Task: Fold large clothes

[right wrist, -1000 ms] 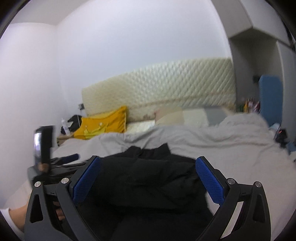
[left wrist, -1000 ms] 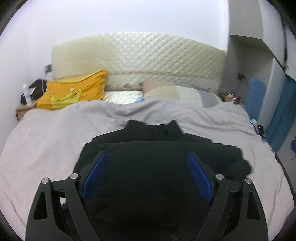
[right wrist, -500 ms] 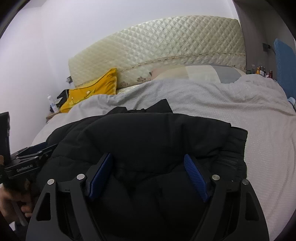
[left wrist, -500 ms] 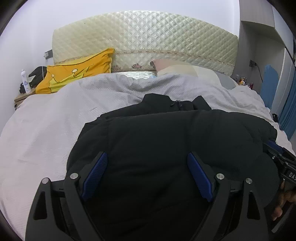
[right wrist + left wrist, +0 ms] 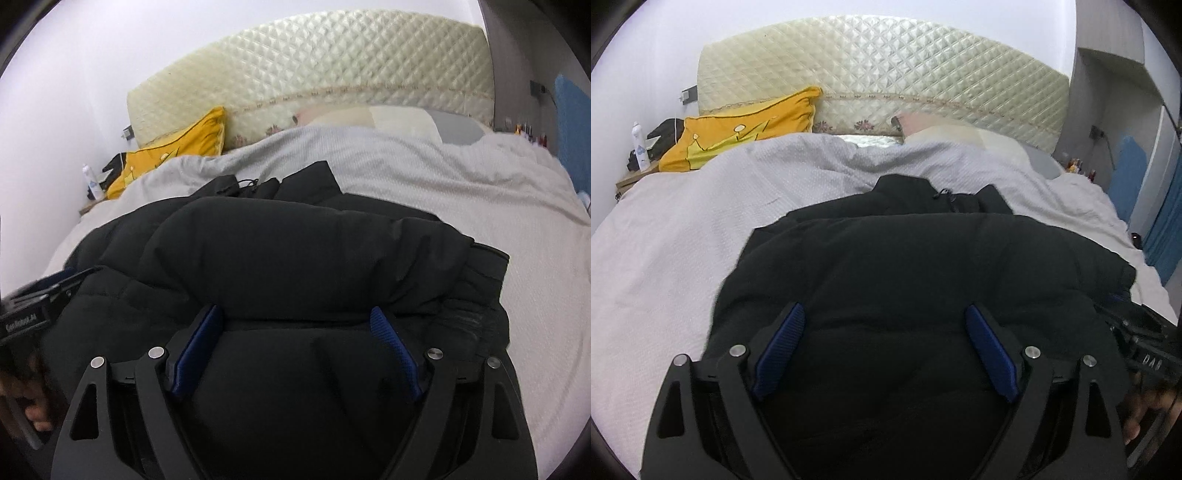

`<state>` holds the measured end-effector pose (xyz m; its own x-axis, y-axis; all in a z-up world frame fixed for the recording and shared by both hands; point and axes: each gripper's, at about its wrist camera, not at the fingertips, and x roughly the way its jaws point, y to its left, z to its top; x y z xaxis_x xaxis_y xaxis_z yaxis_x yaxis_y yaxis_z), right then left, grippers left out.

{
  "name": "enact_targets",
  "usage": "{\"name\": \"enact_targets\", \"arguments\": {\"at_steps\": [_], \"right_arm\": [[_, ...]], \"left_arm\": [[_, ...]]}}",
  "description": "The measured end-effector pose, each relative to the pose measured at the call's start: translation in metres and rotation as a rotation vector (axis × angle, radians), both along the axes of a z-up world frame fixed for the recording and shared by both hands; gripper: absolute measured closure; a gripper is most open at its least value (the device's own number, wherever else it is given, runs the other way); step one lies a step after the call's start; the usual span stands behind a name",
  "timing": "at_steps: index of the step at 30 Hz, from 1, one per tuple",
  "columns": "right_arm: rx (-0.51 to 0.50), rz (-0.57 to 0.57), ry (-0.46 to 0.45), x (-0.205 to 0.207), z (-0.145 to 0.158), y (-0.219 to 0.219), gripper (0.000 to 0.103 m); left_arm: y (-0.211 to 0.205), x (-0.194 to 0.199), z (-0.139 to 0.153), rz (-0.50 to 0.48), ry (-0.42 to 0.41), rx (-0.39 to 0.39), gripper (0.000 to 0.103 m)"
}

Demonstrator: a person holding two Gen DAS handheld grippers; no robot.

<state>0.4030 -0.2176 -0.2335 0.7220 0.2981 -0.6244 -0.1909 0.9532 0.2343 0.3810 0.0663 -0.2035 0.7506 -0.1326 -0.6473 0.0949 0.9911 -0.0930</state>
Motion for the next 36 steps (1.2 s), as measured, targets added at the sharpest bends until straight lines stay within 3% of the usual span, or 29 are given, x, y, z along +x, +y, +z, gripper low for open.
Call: {"name": "enact_targets", "arguments": {"at_steps": [4, 9, 15, 21, 28, 36], "right_arm": [[0.025, -0.007, -0.046, -0.036, 0.027, -0.02, 0.021], [-0.064, -0.033, -0.065, -0.083, 0.051, -0.052, 0.021], [-0.116, -0.149, -0.025, -0.138, 0.054, -0.085, 0.021], [-0.035, -0.172, 0.009, -0.172, 0.05, -0.093, 0.02], [-0.055, -0.126, -0.037, -0.173, 0.055, -0.076, 0.019], [-0.069, -0.111, -0.039, -0.174, 0.051, -0.072, 0.019]], "left_arm": [[0.013, -0.032, 0.022, -0.009, -0.02, 0.019, 0.01], [0.038, -0.063, 0.035, 0.018, -0.017, 0.113, 0.0], [0.048, -0.07, 0.007, 0.044, 0.055, 0.202, 0.0], [0.056, -0.052, -0.024, 0.101, 0.122, 0.27, 0.0], [0.082, -0.04, -0.029, 0.205, 0.107, 0.18, 0.0], [0.097, -0.034, -0.027, 0.301, 0.086, 0.156, 0.0]]}}
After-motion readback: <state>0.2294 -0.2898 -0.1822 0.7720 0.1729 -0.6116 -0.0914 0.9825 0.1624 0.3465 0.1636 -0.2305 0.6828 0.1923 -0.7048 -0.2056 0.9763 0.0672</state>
